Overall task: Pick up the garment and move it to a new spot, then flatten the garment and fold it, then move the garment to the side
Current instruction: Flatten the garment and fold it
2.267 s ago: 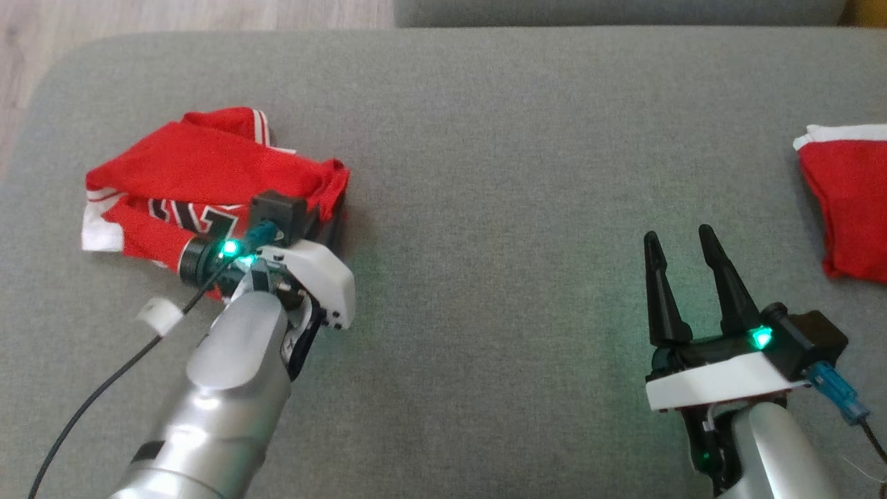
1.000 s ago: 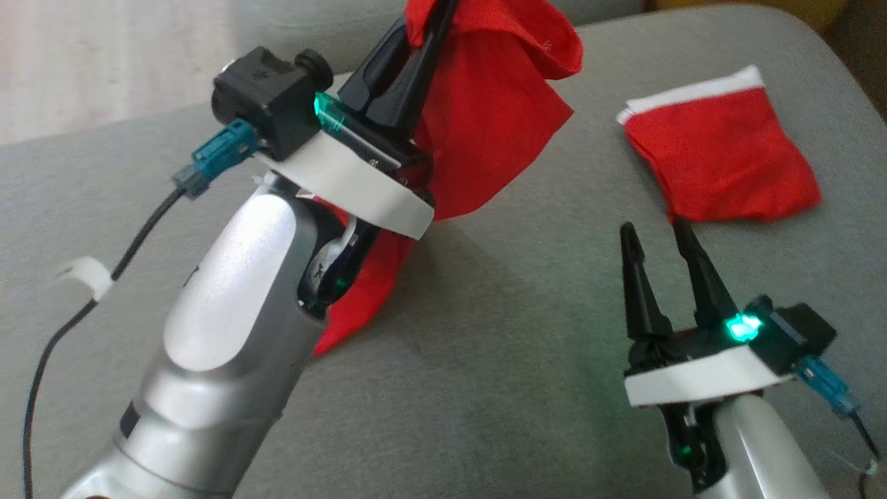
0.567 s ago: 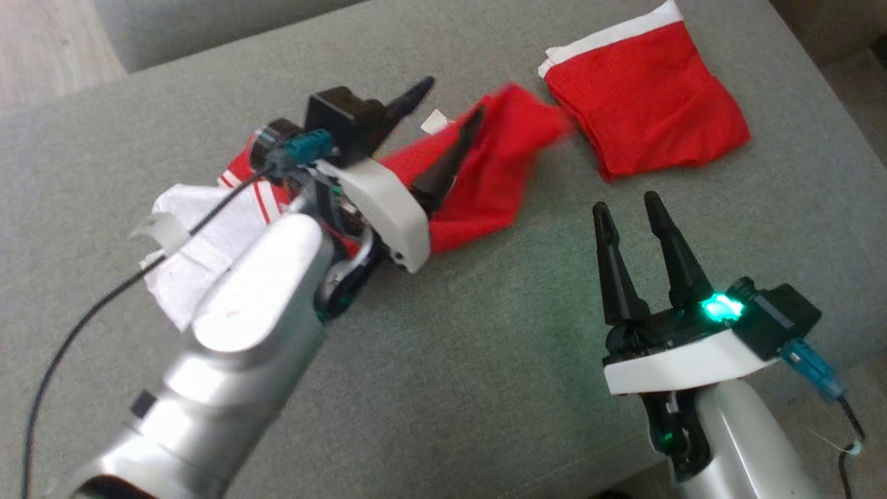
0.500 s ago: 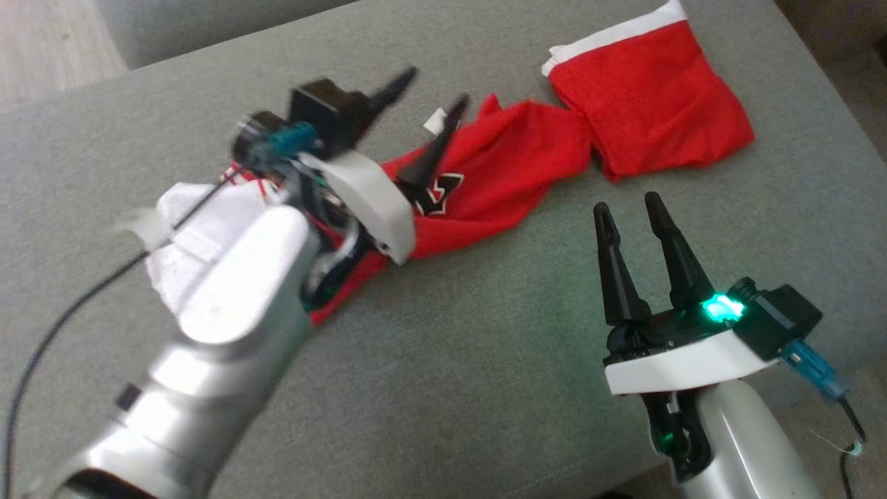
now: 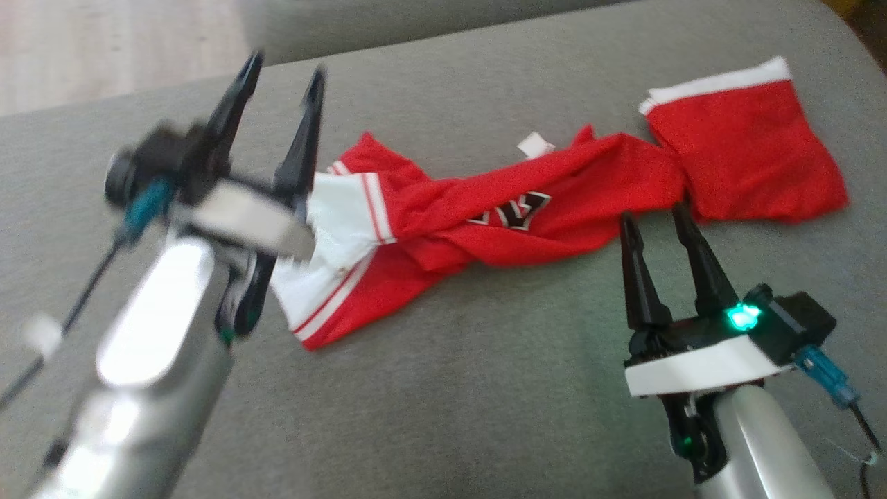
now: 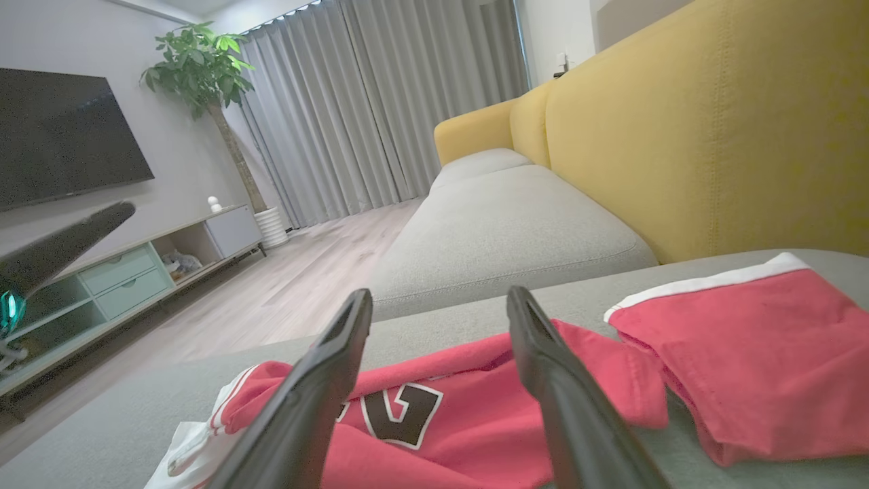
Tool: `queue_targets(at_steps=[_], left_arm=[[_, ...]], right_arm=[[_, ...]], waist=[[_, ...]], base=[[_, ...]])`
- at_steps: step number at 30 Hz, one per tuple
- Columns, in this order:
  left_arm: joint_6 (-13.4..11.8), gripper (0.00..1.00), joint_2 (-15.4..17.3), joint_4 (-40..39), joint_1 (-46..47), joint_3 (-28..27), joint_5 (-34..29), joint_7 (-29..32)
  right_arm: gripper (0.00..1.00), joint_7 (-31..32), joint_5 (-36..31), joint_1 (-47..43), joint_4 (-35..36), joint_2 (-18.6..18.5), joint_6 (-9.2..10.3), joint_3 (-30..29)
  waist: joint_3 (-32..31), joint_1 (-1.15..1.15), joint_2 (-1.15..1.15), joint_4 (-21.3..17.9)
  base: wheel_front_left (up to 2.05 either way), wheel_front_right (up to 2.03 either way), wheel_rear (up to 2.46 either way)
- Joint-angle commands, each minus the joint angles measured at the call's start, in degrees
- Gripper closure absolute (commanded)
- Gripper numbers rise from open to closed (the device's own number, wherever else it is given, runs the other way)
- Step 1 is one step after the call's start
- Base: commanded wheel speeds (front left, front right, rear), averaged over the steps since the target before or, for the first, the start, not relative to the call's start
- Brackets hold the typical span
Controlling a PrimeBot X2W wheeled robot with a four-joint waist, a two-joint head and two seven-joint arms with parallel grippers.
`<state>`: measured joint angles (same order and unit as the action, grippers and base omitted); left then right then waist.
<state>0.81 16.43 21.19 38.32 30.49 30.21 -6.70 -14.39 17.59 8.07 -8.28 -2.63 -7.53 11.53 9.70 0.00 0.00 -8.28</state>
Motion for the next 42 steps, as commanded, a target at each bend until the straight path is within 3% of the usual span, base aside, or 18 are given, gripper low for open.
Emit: queue_targets(at_steps=[1,6,14,22,31,36,42], left_arm=[[-0.29,0.00,1.80,-1.99,0.40,-2.22,0.22,-0.59],[-3.89,0.00,2.58,-5.34,-11.34,-4.14,2.19,-4.44],[-6.98,0.00,-0.28,-7.97,-24.95,-5.14,5.10,-7.20],[-6.65,0.00,-2.75,-8.07,-24.95,-4.07,3.59,-7.94],[-5.75,0.00,-4.71,-6.45,-22.71,-3.36,2.23,-8.17],[-4.89,0.00,-6.62,-4.99,-22.06,-3.27,1.97,-8.25],[-3.72,0.00,-8.42,-3.64,-21.64,-4.01,1.20,-8.28]], right_arm=[[0.00,-0.61,-0.37,0.02,1.48,-0.25,0.04,0.90],[0.00,-0.61,-2.01,-1.95,0.86,-0.25,0.04,-0.90],[0.00,-0.61,-3.55,-3.54,0.42,-0.25,0.04,-1.58],[0.00,-0.61,-5.39,-3.00,0.27,-0.25,0.04,-1.03],[0.00,5.24,-17.39,3.76,-2.07,-0.45,0.04,6.43],[0.00,10.48,-21.90,10.38,-8.34,-5.09,0.04,13.19],[0.00,13.12,-22.07,17.85,-15.13,-10.37,0.04,21.03]], waist=[[-1.79,0.00,0.00,2.70],[-3.30,0.00,0.00,7.12],[-3.98,0.00,0.00,10.67],[-3.56,0.00,0.00,12.12],[-1.22,0.00,0.00,16.91],[0.13,0.00,0.00,21.24],[1.48,0.00,0.00,25.35]], base=[[0.00,0.00,0.00],[0.00,0.00,0.00],[0.00,0.00,0.00],[0.00,0.00,0.00],[0.00,0.00,0.00],[0.00,0.00,0.00],[0.00,0.00,0.00]])
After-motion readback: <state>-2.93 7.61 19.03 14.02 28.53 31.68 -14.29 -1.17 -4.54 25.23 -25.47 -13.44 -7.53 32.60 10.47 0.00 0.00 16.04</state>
